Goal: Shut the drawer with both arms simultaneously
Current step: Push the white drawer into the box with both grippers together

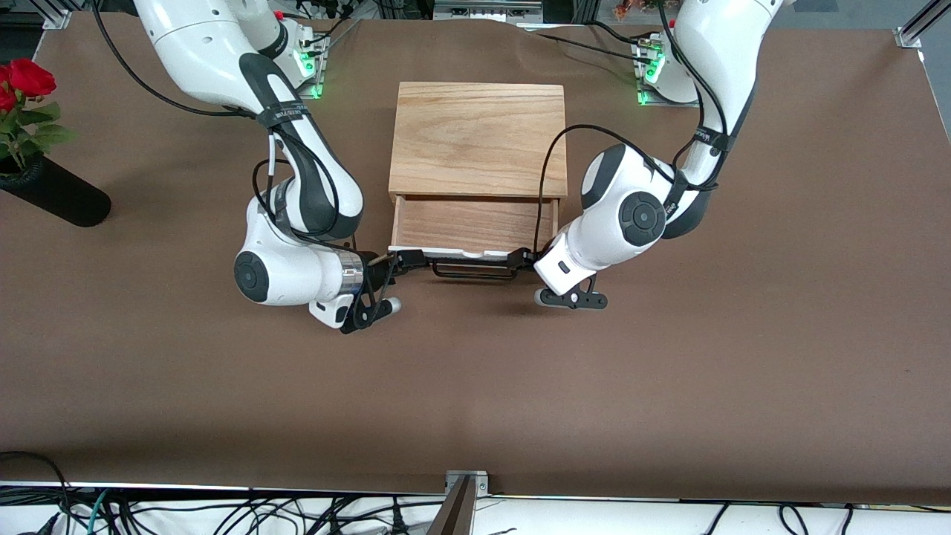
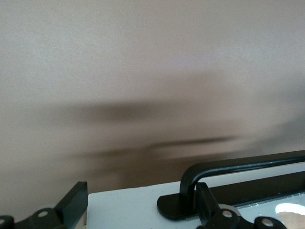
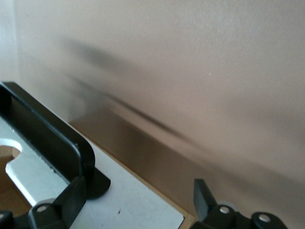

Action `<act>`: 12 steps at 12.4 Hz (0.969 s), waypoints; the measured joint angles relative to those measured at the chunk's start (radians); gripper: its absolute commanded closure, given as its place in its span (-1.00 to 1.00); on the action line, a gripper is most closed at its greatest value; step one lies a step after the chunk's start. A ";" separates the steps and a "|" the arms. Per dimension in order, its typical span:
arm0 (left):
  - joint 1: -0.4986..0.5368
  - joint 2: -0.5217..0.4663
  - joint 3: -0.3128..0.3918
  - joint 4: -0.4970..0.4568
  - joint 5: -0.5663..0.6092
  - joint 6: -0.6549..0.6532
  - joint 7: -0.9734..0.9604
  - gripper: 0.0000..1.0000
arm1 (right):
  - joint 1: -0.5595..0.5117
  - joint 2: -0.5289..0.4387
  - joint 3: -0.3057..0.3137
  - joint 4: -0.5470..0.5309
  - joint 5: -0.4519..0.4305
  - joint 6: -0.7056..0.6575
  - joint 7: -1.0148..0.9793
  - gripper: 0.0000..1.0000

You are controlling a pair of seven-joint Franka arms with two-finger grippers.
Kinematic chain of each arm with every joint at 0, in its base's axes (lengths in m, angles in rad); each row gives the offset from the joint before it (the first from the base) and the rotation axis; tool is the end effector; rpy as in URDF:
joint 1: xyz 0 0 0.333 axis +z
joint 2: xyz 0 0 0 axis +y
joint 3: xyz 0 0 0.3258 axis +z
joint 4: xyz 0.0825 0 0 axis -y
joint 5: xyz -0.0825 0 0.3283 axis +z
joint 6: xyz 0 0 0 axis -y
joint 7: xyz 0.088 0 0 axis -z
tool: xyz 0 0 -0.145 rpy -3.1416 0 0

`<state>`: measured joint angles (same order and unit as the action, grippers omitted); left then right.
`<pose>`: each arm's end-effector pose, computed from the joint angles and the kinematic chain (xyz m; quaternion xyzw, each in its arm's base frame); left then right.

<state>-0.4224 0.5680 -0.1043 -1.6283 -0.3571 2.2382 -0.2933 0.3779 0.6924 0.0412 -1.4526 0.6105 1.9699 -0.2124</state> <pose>0.5610 -0.3399 0.3026 0.9854 0.0006 -0.0489 0.1633 0.5850 0.3176 0.2808 -0.9438 -0.1570 0.1120 0.2684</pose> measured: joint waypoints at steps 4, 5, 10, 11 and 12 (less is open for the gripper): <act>0.000 -0.001 -0.002 0.004 0.000 -0.021 -0.002 -1.00 | -0.001 0.000 -0.002 0.000 0.006 -0.023 0.003 -1.00; 0.000 -0.001 -0.002 0.006 0.000 -0.037 -0.002 -1.00 | -0.001 0.001 -0.002 -0.001 0.008 -0.034 0.005 -1.00; -0.001 -0.013 -0.008 0.015 0.000 -0.181 -0.002 -1.00 | 0.004 0.001 -0.001 -0.008 0.013 -0.149 0.007 -1.00; -0.002 -0.017 -0.010 0.015 0.000 -0.214 -0.002 -1.00 | 0.005 0.001 0.000 -0.011 0.013 -0.178 0.007 -1.00; -0.002 -0.021 -0.012 0.015 0.000 -0.248 -0.002 -1.00 | 0.005 0.002 0.001 -0.014 0.013 -0.205 0.007 -1.00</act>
<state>-0.4243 0.5468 -0.1167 -1.6134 -0.3572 1.9903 -0.2955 0.3833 0.6939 0.0427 -1.4670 0.6233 1.7644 -0.2056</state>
